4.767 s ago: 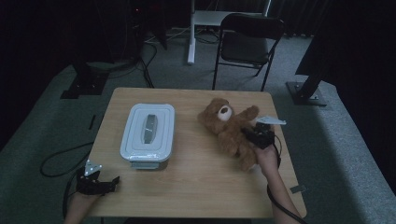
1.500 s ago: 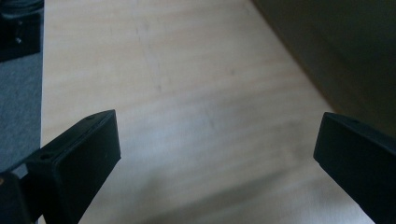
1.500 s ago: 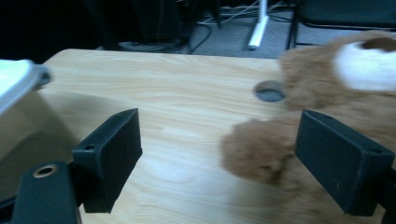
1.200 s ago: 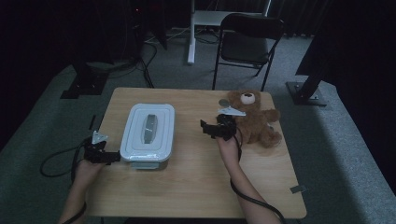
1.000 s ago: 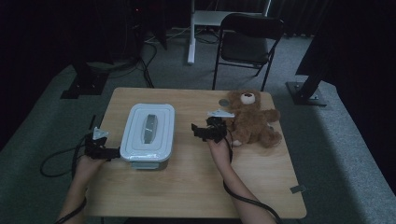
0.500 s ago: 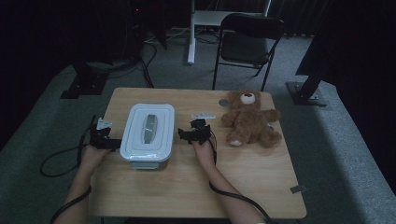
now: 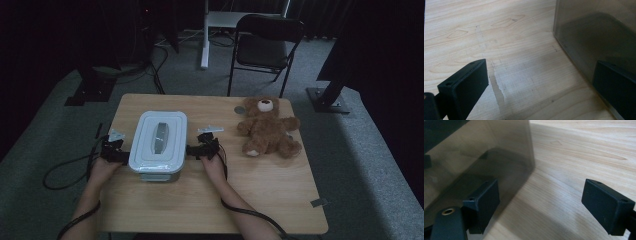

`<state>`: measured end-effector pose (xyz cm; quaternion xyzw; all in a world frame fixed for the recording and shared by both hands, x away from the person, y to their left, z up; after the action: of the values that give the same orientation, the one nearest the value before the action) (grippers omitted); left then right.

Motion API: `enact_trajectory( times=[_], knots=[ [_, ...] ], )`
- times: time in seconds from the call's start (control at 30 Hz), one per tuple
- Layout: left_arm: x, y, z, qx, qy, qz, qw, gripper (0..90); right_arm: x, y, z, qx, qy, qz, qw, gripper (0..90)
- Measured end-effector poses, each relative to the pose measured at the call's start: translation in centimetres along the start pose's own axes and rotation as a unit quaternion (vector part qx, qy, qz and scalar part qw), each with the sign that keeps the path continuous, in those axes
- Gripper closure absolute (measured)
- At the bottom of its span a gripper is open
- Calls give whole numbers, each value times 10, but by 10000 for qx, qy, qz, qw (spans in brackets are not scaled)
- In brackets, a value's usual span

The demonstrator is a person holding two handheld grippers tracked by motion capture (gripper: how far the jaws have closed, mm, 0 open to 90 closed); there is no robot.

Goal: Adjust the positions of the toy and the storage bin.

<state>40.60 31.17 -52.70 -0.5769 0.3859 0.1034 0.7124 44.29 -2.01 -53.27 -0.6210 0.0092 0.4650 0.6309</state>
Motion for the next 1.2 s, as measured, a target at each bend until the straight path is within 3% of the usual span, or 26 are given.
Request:
enact_trajectory(
  times=[0.1, 0.33, 0.63, 0.87, 1.03, 1.2],
  knots=[
    [-3, 1, -7, 104, -13, 2, 9999, 14, -5, -1, 1, -173, 96, -50, 9998, 146],
    [-2, -2, -32, 369, 145, 41, 9992, 14, -17, 2, -12, -256, 125, -90, 9996, 148],
    [5, -11, -67, 603, 380, -8, 9975, 13, -39, 18, -44, -360, 168, 28, 9992, 147],
    [13, -19, -91, 737, 439, -33, 9963, 13, -57, 28, -63, -368, 55, -235, 9990, 171],
    [12, -21, -100, 799, 444, -47, 9958, 14, -65, 31, -66, -559, 224, -247, 9979, 184],
    [6, -21, -106, 876, 417, -3, 9953, 14, -70, 36, -63, -787, 194, -264, 9964, 190]
  ],
)
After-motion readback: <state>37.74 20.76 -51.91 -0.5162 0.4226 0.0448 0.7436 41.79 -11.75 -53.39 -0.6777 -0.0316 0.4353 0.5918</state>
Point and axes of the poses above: each handheld gripper's, and its own axes: x roughly forward along the jaws, y roughly out of its underside, z roughly to its left, the point moved 1 cm from there along x, roughly forward along the jaws
